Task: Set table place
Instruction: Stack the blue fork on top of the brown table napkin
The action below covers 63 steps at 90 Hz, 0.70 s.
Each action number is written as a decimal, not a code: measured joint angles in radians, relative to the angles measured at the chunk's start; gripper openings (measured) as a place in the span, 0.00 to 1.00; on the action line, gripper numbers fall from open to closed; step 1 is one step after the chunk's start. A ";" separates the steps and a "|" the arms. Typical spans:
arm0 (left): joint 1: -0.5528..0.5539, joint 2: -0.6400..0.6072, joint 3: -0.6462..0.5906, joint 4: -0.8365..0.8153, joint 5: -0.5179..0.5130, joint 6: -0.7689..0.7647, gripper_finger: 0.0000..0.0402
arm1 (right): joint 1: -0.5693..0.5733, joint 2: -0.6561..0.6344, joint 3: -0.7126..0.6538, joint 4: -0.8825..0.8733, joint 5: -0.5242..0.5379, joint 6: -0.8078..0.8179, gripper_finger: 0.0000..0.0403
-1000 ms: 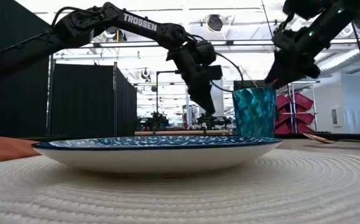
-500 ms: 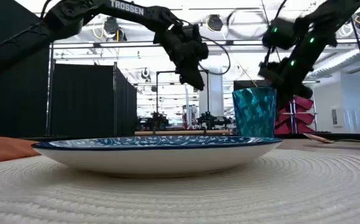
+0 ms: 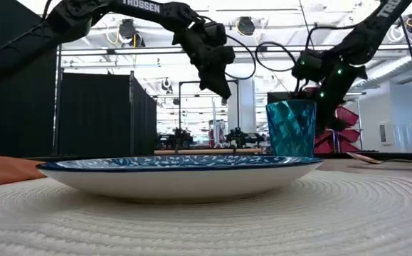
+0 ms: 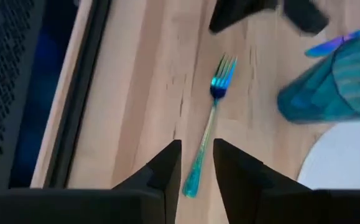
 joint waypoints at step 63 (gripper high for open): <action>0.001 0.000 0.000 0.001 0.036 0.089 0.19 | 0.053 0.127 -0.001 0.236 -0.238 0.132 0.00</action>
